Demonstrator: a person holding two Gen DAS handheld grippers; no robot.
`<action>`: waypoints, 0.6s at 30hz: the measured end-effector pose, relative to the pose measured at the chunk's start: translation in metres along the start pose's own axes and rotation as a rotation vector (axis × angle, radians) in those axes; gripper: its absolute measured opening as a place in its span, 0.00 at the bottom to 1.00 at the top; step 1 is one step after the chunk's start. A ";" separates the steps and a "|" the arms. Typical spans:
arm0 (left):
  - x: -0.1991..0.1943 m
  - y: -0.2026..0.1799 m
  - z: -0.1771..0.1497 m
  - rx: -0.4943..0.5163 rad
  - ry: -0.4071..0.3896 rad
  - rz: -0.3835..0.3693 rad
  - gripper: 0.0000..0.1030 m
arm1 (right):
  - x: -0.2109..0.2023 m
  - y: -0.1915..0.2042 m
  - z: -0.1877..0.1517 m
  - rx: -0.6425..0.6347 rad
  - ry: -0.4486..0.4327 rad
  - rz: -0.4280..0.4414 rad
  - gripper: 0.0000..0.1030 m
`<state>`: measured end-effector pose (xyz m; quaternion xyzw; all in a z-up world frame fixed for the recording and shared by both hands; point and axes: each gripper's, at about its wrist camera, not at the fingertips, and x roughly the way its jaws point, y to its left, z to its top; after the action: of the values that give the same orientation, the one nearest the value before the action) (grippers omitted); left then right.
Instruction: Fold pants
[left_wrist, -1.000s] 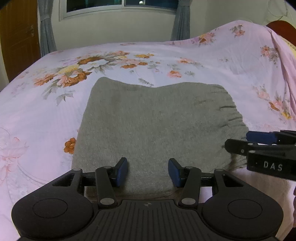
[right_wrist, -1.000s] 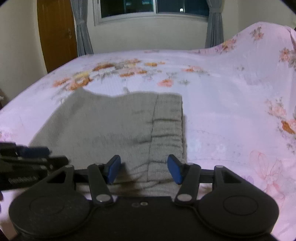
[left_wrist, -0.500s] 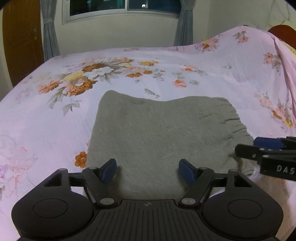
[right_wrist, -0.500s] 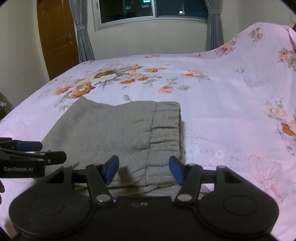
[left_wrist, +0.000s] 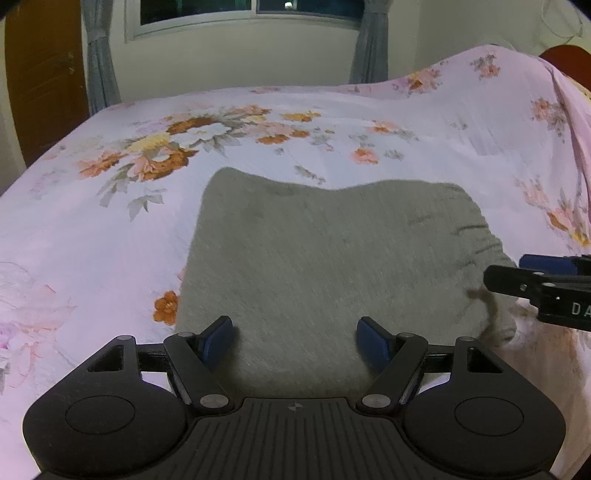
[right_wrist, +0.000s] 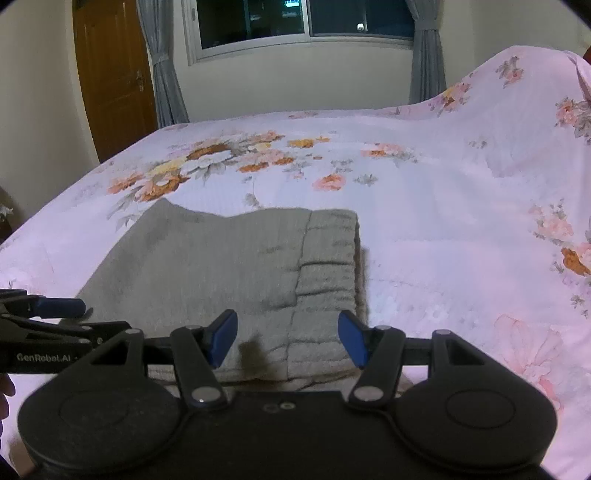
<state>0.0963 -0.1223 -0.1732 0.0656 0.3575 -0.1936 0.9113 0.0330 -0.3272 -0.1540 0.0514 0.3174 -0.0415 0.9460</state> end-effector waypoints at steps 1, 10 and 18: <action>0.000 0.000 0.001 0.003 0.001 0.006 0.72 | 0.000 -0.001 0.000 -0.002 0.003 -0.002 0.61; 0.000 0.011 -0.002 -0.005 0.014 0.033 0.72 | 0.004 -0.020 -0.008 0.080 0.065 0.017 0.67; 0.005 0.028 0.001 -0.047 0.026 0.053 0.72 | 0.012 -0.036 -0.008 0.170 0.105 0.067 0.75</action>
<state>0.1111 -0.0984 -0.1763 0.0560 0.3721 -0.1600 0.9126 0.0332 -0.3622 -0.1702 0.1444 0.3600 -0.0338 0.9211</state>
